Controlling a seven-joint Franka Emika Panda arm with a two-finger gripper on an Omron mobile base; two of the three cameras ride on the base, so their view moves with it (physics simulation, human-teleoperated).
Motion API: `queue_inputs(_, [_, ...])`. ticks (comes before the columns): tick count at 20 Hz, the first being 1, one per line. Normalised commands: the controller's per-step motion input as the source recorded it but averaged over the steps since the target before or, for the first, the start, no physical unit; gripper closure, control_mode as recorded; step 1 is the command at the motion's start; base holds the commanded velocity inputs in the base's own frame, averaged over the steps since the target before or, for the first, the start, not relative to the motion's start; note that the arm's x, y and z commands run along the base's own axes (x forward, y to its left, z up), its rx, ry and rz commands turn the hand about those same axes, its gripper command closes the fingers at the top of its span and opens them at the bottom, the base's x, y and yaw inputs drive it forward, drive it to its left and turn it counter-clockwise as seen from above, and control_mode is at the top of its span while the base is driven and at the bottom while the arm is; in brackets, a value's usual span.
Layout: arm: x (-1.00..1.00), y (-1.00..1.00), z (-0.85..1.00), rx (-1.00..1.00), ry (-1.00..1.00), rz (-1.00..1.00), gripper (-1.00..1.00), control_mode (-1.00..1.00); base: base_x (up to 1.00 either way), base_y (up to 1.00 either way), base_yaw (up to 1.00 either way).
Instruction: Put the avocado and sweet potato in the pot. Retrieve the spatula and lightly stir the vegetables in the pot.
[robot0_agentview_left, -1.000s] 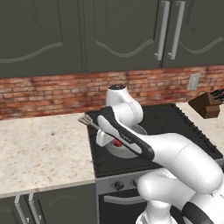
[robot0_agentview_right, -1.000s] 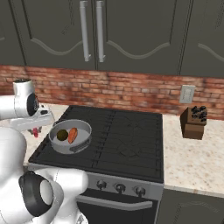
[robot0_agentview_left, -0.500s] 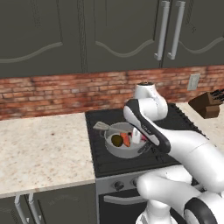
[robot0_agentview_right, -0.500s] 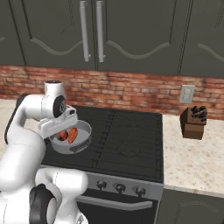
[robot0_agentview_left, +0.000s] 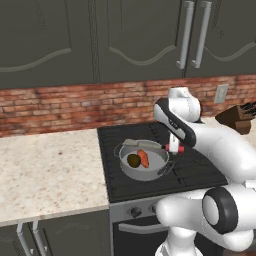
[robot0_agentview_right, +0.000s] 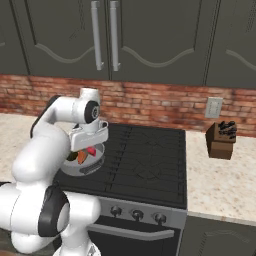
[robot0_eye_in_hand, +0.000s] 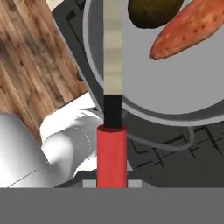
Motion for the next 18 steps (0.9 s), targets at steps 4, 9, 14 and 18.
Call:
queue_inputs(4, [0.15, -0.39, -0.10, 0.00, 0.17, 0.00, 1.00, -1.00, 0.00, 0.00, 0.00])
queue_inputs(9, [0.04, -0.21, -0.13, 0.00, 0.07, 0.00, 1.00, -1.00, 0.00, 0.00, 0.00])
queue_inputs(14, [0.00, -0.10, 0.00, -0.05, 0.07, 0.01, 1.00, -1.00, 0.00, 0.00, 0.00])
queue_inputs(18, [0.00, -0.27, 0.00, -0.21, 0.04, 0.03, 1.00, -1.00, 0.00, 0.00, 0.00])
